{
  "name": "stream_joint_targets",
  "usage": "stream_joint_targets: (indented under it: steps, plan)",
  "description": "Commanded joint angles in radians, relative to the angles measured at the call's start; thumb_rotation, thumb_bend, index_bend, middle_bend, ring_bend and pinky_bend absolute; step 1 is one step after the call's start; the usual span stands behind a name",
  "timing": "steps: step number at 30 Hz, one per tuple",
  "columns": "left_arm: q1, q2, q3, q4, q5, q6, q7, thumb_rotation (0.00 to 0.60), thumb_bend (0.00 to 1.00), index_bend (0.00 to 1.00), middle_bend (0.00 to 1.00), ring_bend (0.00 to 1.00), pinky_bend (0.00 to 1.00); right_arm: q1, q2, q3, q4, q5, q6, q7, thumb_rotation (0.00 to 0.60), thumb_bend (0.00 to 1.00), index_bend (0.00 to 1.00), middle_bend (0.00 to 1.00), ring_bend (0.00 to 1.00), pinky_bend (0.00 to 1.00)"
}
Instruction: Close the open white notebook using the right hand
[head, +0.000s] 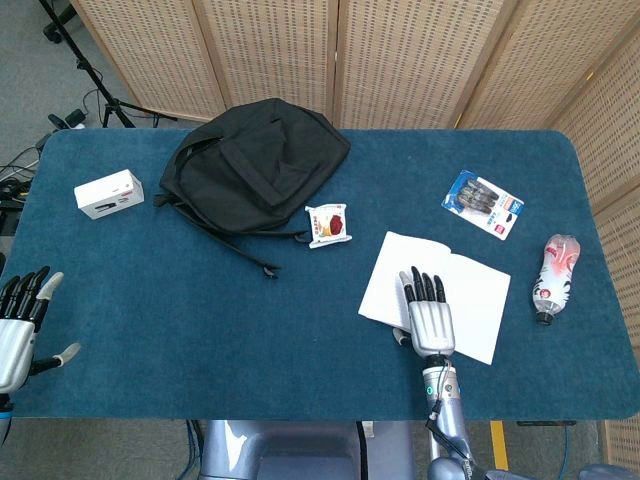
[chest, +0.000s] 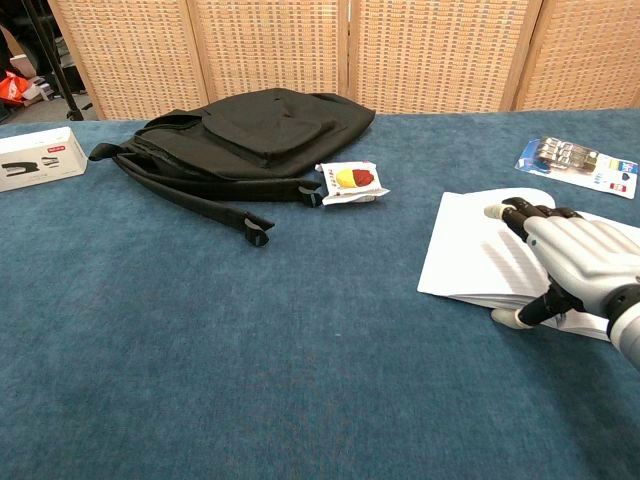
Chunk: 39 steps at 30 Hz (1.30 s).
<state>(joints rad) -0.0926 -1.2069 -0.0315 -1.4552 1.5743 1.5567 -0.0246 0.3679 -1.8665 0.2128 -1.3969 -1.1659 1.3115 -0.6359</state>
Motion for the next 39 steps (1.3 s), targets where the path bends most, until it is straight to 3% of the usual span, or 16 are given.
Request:
stream_joint_targets:
  steps: [1,8,14,22,39]
  plan:
    - [0.0,0.0,0.0,0.0,0.0,0.0,0.0,0.553,0.07,0.0,0.0,0.0,0.0,0.001,-0.001,-0.001,0.004,-0.001,0.002,0.006,0.6,0.26,0.0,0.0,0.0,0.0]
    - [0.001,0.002,-0.002,0.0,-0.001,0.003,-0.005,0.552,0.07,0.0,0.0,0.0,0.0,0.0,-0.009,-0.003,0.03,-0.01,0.011,0.037,0.6,0.31,0.0,0.0,0.0,0.0]
    - [0.001,0.001,-0.001,0.0,0.0,0.003,-0.005,0.552,0.07,0.0,0.0,0.0,0.0,-0.001,-0.014,-0.003,0.046,-0.013,0.018,0.061,0.6,0.51,0.0,0.0,0.0,0.0]
    - [0.001,0.001,0.0,0.0,0.003,0.004,-0.004,0.552,0.07,0.0,0.0,0.0,0.0,-0.006,-0.013,-0.004,0.056,-0.027,0.031,0.095,0.6,0.64,0.0,0.0,0.0,0.0]
    - [0.001,0.0,0.0,0.0,0.003,0.005,-0.005,0.552,0.07,0.0,0.0,0.0,0.0,-0.012,-0.017,0.002,0.048,-0.043,0.06,0.133,0.6,0.67,0.0,0.0,0.0,0.0]
